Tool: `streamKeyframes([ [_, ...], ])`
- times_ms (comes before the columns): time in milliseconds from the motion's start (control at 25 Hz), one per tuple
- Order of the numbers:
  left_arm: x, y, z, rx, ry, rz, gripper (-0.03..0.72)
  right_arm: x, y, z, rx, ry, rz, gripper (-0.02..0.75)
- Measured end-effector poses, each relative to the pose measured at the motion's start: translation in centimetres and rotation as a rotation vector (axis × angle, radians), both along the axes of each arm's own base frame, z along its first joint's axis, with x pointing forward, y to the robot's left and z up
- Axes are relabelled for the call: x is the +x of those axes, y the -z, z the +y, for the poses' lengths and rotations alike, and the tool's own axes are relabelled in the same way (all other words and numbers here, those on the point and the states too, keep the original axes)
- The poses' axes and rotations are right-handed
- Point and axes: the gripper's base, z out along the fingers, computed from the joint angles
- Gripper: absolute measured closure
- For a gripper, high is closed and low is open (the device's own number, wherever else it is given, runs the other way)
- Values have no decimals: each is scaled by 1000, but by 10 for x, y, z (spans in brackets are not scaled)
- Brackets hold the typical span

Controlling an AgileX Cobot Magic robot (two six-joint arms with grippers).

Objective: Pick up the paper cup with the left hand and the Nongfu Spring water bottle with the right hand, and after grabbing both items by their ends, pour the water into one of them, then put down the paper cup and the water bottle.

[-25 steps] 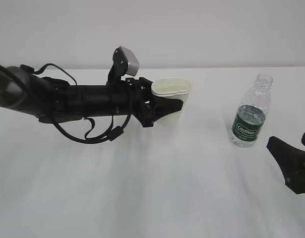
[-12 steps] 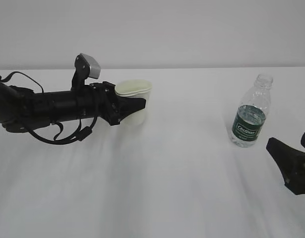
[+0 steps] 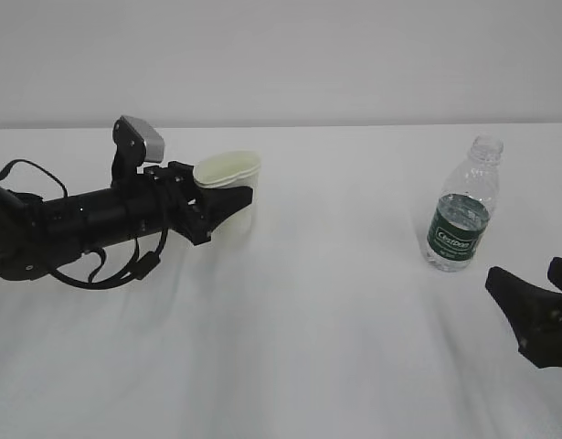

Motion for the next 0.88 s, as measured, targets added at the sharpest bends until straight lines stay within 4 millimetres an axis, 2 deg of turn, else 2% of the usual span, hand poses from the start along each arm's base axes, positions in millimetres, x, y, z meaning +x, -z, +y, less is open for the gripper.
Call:
streamKeyframes([
  [240,-3,8,13,9,-75,18,278,0,1,0,0,0,5,144],
  [520,-8,21,43,24,-236,57,278,0,1,0,2,1,5,144],
  [880,-12,27,51,39,-323,66,279,0,1,1,0,-13,5,145],
])
